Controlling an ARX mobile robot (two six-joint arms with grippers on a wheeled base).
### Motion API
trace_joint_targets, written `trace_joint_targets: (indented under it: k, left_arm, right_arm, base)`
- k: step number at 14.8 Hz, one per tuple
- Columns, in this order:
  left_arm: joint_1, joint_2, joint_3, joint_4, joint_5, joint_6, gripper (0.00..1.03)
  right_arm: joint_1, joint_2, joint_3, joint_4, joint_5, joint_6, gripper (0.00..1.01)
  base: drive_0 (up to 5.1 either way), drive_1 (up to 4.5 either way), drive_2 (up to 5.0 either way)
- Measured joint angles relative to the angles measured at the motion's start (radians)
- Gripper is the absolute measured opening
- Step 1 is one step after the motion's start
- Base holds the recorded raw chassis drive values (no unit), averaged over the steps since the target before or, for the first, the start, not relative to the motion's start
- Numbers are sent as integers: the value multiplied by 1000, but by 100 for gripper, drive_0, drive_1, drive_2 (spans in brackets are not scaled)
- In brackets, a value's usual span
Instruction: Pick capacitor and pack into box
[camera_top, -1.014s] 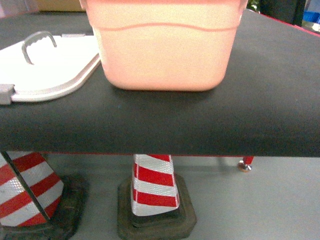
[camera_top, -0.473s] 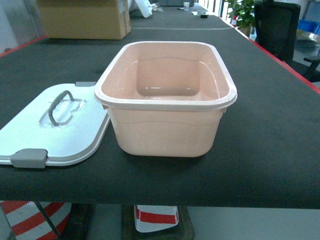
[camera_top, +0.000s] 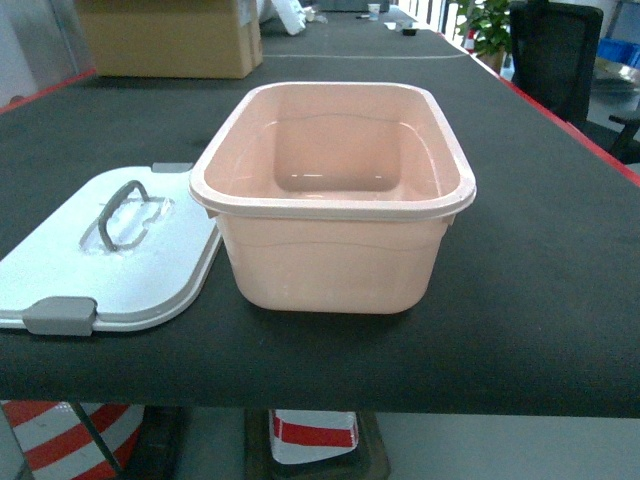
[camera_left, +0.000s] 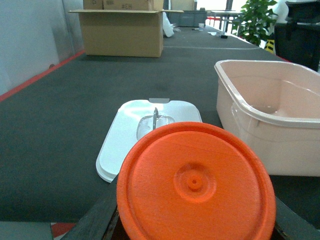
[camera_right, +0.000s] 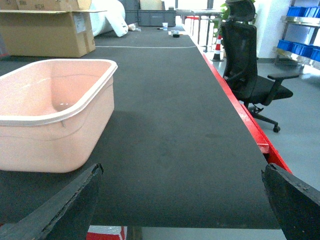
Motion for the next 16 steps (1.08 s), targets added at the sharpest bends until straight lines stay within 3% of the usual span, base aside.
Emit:
trace_joint_targets:
  k: [10, 11, 13, 16]
  left_arm:
    - [0, 0, 0, 0, 0, 0, 44]
    - [-16, 12, 0, 8, -42, 14, 44]
    - [-77, 242, 16, 255, -179, 64, 44]
    - [-251, 780, 161, 750, -189, 82, 44]
  right_arm:
    - [0, 0, 0, 0, 0, 0, 98]
    - [0, 0, 0, 0, 0, 0, 98]
    - [0, 0, 0, 1, 0, 0, 98]
    - [0, 0, 0, 0, 0, 0, 98]
  base:
    - [0, 0, 0]
    - [0, 0, 0]
    - [0, 0, 0]
    - [0, 0, 0]
